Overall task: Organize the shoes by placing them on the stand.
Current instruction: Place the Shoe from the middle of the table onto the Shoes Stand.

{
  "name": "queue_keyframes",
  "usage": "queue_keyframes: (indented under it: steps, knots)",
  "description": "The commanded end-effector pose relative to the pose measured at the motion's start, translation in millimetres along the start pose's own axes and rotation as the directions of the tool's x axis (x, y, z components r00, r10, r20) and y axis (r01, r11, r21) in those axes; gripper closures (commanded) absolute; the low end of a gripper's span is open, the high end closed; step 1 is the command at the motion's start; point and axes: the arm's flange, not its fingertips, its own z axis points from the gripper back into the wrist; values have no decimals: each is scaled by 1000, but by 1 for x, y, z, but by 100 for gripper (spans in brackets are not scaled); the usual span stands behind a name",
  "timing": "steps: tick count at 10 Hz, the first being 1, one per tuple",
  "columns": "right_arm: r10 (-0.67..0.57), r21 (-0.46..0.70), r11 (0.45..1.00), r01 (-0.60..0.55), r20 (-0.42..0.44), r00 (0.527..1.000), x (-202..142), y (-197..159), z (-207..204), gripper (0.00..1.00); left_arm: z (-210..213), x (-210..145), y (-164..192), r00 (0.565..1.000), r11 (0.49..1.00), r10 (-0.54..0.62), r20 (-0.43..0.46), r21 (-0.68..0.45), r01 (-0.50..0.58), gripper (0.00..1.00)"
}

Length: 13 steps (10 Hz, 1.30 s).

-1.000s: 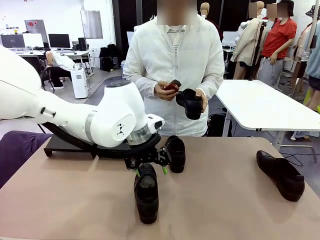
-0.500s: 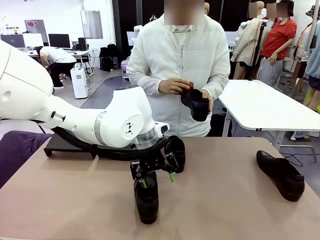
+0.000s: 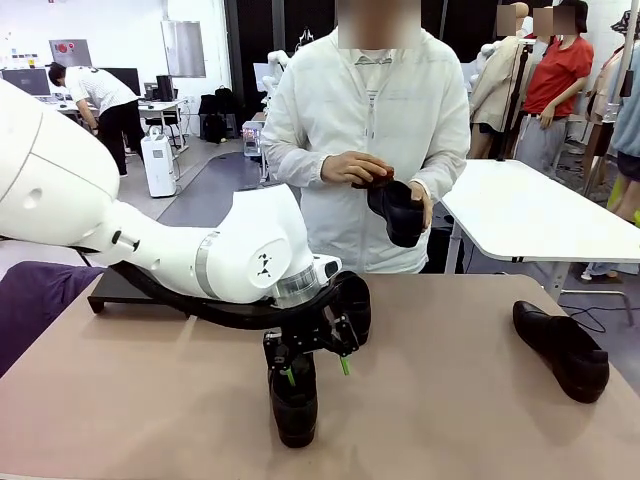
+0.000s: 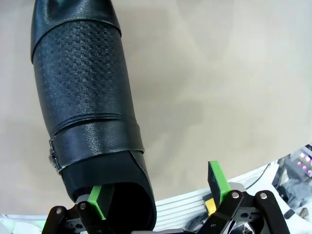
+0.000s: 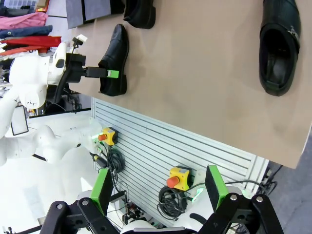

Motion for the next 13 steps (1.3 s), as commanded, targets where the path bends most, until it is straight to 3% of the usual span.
queue_keyframes:
  steps: [1,2,13]
  knots:
    - [26,-3,1000,-26,-9,1000,-4,-3,1,0,2,3,-5,999,998,27,31,54,-28,59]
    - [26,-3,1000,-26,-9,1000,-4,-3,1,0,2,3,-6,999,997,36,35,72,-38,100]
    - [26,-3,1000,-26,-9,1000,-4,-3,1,0,0,-1,-1,999,991,43,18,124,-45,100]
